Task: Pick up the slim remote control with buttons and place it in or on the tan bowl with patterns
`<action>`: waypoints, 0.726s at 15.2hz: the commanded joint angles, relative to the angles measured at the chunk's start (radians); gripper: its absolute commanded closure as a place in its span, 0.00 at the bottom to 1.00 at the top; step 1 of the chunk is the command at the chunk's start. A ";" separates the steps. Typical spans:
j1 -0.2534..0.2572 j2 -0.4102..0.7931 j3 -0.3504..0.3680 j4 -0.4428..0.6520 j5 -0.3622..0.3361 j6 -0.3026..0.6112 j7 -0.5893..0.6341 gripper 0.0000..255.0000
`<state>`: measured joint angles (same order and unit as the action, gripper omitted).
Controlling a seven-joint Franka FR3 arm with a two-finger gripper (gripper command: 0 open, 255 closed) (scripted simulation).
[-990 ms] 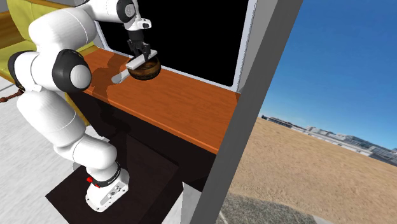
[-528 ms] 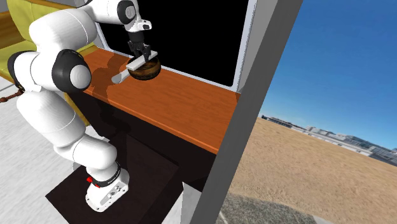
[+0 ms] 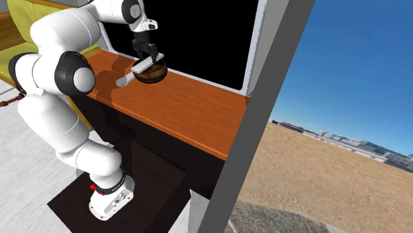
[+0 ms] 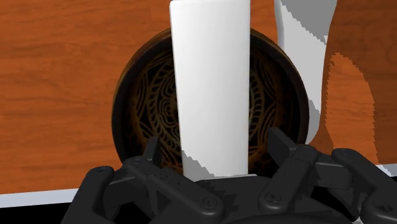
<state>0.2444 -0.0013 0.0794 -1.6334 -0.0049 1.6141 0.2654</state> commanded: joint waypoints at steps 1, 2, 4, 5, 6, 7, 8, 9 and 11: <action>0.001 0.012 0.001 0.066 -0.001 -0.054 0.002 0.00; 0.001 0.023 0.001 0.114 -0.002 -0.091 0.002 0.00; 0.002 0.033 0.002 0.153 -0.003 -0.121 0.003 0.00; 0.002 0.033 0.002 0.153 -0.003 -0.121 0.003 0.00; 0.002 0.033 0.002 0.153 -0.003 -0.121 0.003 0.00; 0.002 0.033 0.002 0.153 -0.003 -0.121 0.003 0.00; 0.002 0.033 0.002 0.153 -0.003 -0.121 0.003 0.00; 0.002 0.033 0.002 0.153 -0.003 -0.121 0.003 0.00; 0.002 0.033 0.002 0.153 -0.003 -0.121 0.003 0.00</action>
